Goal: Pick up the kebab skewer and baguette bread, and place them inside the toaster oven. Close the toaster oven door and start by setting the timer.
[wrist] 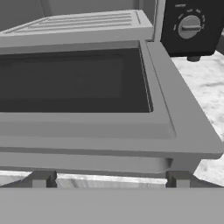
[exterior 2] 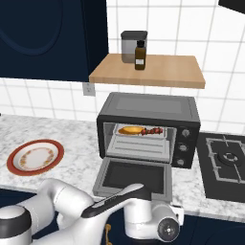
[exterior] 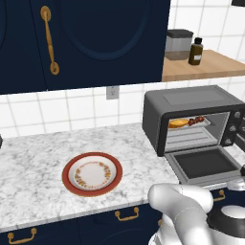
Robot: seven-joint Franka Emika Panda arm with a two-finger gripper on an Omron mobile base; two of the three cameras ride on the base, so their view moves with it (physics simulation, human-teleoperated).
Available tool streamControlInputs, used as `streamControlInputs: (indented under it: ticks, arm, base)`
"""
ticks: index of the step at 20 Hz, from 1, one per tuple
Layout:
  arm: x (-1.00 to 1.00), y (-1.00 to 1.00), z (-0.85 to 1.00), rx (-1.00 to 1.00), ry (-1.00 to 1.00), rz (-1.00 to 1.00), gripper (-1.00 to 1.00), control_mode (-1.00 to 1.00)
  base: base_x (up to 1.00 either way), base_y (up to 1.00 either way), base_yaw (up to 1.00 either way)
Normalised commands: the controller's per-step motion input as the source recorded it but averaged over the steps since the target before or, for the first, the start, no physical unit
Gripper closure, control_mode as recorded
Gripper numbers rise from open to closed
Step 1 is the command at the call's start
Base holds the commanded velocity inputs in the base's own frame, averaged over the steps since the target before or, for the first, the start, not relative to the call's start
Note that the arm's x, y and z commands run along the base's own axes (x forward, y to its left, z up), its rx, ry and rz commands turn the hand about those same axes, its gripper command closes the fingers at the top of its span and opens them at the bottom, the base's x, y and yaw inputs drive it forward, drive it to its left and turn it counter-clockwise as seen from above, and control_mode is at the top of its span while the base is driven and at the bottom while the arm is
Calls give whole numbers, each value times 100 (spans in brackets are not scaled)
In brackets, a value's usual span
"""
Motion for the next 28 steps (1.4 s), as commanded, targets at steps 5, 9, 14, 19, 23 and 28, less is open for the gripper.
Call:
streamControlInputs:
  ticks: [5,9,14,19,23,28]
  arm:
    - [10,0,-16,0,0,-1,-100,-100]
    - [0,0,-14,0,0,-3,-100,-100]
    - [15,1,0,0,0,-2,-100,-100]
    - [24,6,0,0,0,0,-100,-100]
    - [6,17,15,0,-1,0,-100,-100]
    - [7,28,36,0,-5,0,-100,-100]
  base:
    - [0,0,0]
    - [0,0,0]
    - [0,0,0]
    - [0,0,0]
    - [0,0,0]
    - [0,0,0]
